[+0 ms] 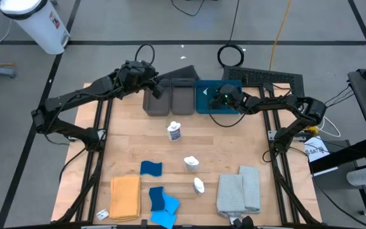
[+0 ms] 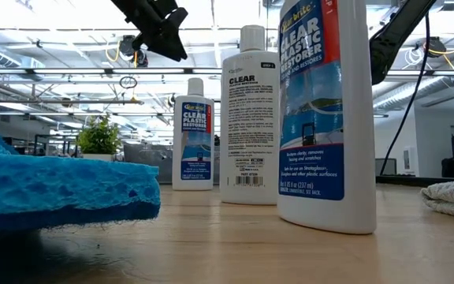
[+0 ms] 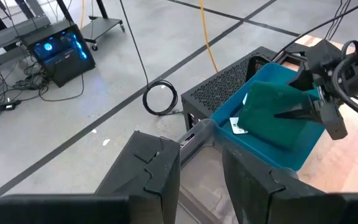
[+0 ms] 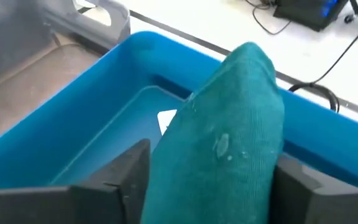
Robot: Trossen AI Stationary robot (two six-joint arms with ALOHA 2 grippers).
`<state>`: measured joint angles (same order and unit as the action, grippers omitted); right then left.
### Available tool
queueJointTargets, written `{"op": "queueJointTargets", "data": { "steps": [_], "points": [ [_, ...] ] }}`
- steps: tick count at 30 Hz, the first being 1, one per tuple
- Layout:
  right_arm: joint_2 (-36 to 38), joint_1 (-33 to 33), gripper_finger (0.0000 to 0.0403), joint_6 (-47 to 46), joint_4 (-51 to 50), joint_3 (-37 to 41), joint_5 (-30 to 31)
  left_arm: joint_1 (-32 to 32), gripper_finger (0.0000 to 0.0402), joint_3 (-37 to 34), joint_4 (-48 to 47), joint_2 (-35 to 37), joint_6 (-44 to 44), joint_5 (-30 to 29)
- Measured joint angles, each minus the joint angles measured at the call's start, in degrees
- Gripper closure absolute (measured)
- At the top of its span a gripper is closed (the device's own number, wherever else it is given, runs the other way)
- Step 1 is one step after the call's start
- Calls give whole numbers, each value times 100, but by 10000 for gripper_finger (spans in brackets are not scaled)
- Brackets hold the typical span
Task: Pick & Place Kitchen Items
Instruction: Put the green towel into the blue bin, then put the yellow towel into the blue bin
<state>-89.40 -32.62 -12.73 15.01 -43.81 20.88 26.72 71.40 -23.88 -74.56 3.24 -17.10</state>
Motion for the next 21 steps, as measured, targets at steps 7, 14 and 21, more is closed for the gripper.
{"op": "queueJointTargets", "data": {
  "steps": [7,14,21],
  "points": [
    [300,-48,112,443,-321,-2,4,0,277,0,-4,0,9,0],
    [1140,-149,105,872,-708,-2,170,0,277,0,-6,0,9,1],
    [2348,-29,115,1030,-1324,-2,154,0,277,-2,-76,-2,7,2]
  ]
}}
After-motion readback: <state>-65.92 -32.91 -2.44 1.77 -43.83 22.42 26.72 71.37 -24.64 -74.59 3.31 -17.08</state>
